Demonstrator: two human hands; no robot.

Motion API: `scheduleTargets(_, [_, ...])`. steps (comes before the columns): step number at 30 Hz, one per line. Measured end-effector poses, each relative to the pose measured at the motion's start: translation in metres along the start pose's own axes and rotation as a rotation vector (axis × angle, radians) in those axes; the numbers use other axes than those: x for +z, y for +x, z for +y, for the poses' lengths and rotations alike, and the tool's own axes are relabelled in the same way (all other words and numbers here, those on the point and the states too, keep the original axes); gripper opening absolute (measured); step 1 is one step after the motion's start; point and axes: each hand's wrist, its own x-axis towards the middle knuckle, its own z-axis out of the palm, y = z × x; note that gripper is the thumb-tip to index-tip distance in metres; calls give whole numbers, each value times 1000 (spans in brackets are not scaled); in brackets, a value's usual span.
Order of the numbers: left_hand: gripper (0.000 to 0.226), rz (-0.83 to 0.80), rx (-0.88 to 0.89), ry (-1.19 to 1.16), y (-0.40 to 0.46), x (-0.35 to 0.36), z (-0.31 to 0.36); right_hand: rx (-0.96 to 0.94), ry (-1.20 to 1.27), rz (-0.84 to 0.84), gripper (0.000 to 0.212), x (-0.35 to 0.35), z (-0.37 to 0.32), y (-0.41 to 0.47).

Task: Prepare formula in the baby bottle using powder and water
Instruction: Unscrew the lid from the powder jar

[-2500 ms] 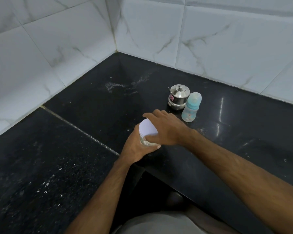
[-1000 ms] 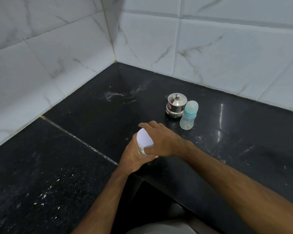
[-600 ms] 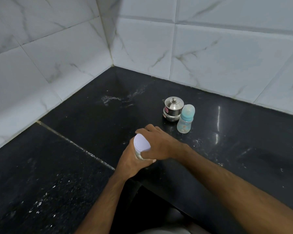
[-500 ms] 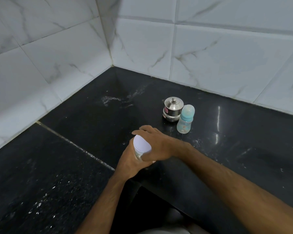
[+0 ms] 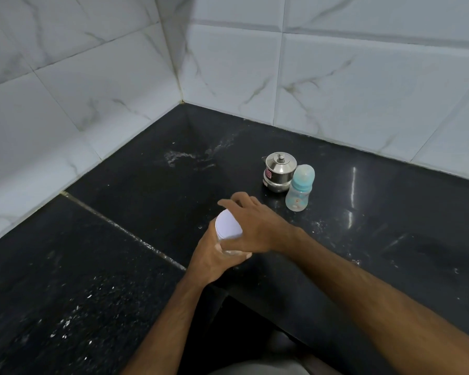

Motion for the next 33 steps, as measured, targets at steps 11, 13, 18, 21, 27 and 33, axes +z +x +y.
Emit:
scheduleTargets(11, [109, 45, 31, 27, 1, -1, 1, 3, -15, -27, 92, -1, -4, 0])
scheduleTargets(13, [110, 42, 10, 72, 1, -1, 4, 19, -86, 8, 87, 2, -6, 2])
scheduleTargets(18, [88, 113, 101, 67, -2, -4, -5, -43, 54, -80, 88, 0, -5, 0])
scheduleTargets(21, [102, 67, 78, 19, -2, -1, 2, -6, 41, -34, 93, -1, -3, -2])
scheduleTargets(27, [102, 53, 70, 49, -2, 0, 7, -19, -45, 12, 79, 0, -8, -3])
scheduleTargets(33, [107, 62, 24, 19, -6, -3, 2, 17, -16, 40, 89, 3, -7, -3])
